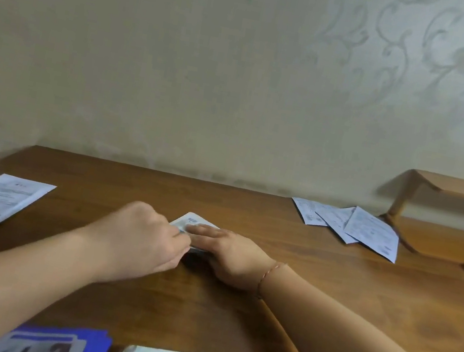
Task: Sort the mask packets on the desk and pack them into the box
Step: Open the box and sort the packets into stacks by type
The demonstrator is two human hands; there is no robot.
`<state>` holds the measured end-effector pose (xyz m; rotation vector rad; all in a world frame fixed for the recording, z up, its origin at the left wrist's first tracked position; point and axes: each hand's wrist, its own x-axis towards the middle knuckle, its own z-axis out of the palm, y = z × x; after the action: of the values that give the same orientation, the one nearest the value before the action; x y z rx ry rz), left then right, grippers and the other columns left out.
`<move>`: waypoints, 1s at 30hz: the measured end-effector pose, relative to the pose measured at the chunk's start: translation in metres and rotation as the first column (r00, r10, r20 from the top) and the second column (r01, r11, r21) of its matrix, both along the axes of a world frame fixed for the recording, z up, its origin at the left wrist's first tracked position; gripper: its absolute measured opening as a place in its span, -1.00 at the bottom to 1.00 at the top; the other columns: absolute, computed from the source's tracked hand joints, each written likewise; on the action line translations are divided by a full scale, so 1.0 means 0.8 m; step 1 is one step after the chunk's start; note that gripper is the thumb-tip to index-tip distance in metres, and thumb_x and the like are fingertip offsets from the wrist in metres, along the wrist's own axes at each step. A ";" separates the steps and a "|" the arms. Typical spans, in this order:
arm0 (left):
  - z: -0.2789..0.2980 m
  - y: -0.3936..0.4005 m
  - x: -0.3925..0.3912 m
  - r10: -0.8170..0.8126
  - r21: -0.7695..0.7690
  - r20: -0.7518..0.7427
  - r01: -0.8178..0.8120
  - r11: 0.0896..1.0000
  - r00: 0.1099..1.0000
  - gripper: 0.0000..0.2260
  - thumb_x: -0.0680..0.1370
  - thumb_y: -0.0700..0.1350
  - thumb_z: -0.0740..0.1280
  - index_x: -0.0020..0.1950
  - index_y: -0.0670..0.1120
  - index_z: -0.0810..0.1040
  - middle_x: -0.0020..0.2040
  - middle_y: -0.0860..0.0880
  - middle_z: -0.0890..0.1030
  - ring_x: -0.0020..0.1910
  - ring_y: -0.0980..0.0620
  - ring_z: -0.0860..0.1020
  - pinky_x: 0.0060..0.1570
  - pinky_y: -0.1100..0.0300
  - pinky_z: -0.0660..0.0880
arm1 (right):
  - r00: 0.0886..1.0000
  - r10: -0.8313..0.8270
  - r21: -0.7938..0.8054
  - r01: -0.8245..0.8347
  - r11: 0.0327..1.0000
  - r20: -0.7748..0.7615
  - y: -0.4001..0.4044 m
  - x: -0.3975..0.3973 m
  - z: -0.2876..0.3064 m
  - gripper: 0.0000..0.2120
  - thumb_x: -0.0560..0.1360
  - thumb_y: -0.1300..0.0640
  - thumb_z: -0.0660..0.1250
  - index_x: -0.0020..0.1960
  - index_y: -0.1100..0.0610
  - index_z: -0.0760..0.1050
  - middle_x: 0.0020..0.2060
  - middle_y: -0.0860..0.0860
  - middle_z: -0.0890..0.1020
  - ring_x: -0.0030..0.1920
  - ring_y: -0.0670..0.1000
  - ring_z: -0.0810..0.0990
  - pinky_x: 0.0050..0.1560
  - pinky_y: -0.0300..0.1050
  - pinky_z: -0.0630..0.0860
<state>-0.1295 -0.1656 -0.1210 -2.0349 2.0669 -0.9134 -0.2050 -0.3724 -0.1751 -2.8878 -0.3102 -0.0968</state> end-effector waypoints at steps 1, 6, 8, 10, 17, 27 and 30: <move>-0.001 0.003 -0.003 -0.017 -0.065 -0.100 0.010 0.998 0.995 -0.70 0.57 0.09 0.18 -0.23 0.00 0.57 -0.40 0.04 0.59 -0.49 -0.02 0.55 -0.55 0.13 0.45 | 1.000 0.000 0.036 -0.001 0.999 0.012 -0.001 -0.005 0.001 -0.39 0.53 0.28 0.15 0.48 -0.17 0.26 0.50 -0.10 0.29 0.49 -0.03 0.26 0.43 0.04 0.29; 0.028 0.010 -0.027 0.093 -0.163 -0.449 -0.184 0.969 0.889 -0.53 0.44 0.46 0.14 0.06 0.19 0.61 -0.13 0.23 0.67 -0.21 0.17 0.63 -0.31 0.18 0.52 | 0.989 -0.063 0.308 0.019 0.951 0.136 -0.002 -0.067 0.042 -0.60 0.59 0.32 0.16 0.35 0.05 0.47 0.27 -0.09 0.55 0.20 -0.38 0.40 0.24 -0.48 0.27; 0.049 -0.002 -0.043 -0.014 -0.289 -0.622 -0.213 0.934 0.783 -0.71 0.50 0.25 0.29 -0.12 0.07 0.65 -0.32 0.15 0.63 -0.38 0.20 0.52 -0.40 0.21 0.40 | 0.968 -0.181 0.496 0.074 0.865 0.172 0.000 -0.102 0.061 -0.81 0.62 0.19 0.21 0.13 0.09 0.57 0.03 -0.10 0.65 -0.03 -0.32 0.55 0.00 -0.35 0.44; 0.074 -0.023 -0.061 -0.127 -0.397 -0.754 -0.292 0.870 0.645 -0.72 0.52 0.08 0.40 -0.24 -0.11 0.62 -0.43 0.00 0.56 -0.45 0.16 0.41 -0.44 0.15 0.31 | 0.936 -0.332 0.708 0.156 0.688 0.116 0.002 -0.144 0.080 -0.88 0.57 0.15 0.31 0.04 0.11 0.61 -0.10 -0.05 0.71 -0.13 -0.18 0.64 -0.14 -0.23 0.54; 0.100 -0.116 -0.157 -0.245 -0.243 -0.969 -0.281 0.929 0.027 -0.95 0.50 -0.19 0.46 -0.12 -0.16 0.64 -0.27 -0.07 0.66 -0.32 0.01 0.56 -0.21 0.17 0.50 | 0.815 -0.578 0.941 0.216 0.259 -0.028 0.023 -0.332 0.109 -0.62 0.42 0.14 0.35 0.22 -0.08 0.47 -0.28 0.24 0.68 -0.49 0.14 0.59 -0.58 -0.14 0.45; -0.006 -0.196 -0.293 0.166 0.167 -0.909 -0.031 0.986 0.382 -0.89 0.52 -0.08 0.46 -0.01 -0.08 0.62 -0.37 0.07 0.56 -0.45 0.26 0.42 -0.01 0.27 0.40 | 0.536 -0.836 0.603 0.707 0.369 -0.117 0.023 -0.497 0.042 -0.56 0.42 0.07 0.48 0.28 -0.10 0.51 -0.58 -0.16 0.56 -0.55 -0.20 0.47 -0.48 -0.41 0.33; -0.022 -0.198 -0.299 0.214 0.213 -0.869 -0.053 0.976 0.447 -0.84 0.53 -0.05 0.44 0.05 -0.10 0.63 -0.31 0.07 0.52 -0.28 0.18 0.44 0.04 0.17 0.45 | 0.510 -0.857 0.513 0.756 0.406 -0.072 0.020 -0.504 0.027 -0.53 0.39 -0.04 0.50 0.28 -0.10 0.54 -0.54 -0.32 0.54 -0.39 -0.26 0.53 -0.34 -0.42 0.40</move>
<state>-0.3689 -0.3243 -0.1387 -2.8706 2.1274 0.5580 -0.6080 -0.3567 -0.1538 -2.2118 1.0169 -0.5559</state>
